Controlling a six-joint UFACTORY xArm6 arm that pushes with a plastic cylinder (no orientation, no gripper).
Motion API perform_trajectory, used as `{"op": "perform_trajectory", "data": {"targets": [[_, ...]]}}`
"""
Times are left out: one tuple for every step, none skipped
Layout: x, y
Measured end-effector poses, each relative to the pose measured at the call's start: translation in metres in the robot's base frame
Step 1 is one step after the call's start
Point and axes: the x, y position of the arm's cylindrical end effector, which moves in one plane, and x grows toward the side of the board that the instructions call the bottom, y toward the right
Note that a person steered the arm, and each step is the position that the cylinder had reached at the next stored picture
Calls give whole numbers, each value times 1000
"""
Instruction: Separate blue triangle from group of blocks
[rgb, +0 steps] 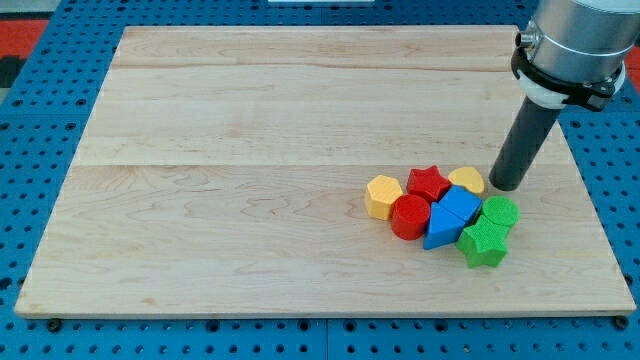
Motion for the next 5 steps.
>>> {"op": "perform_trajectory", "data": {"targets": [[2,15],[20,25],[55,18],[79,6],[80,-79]]}}
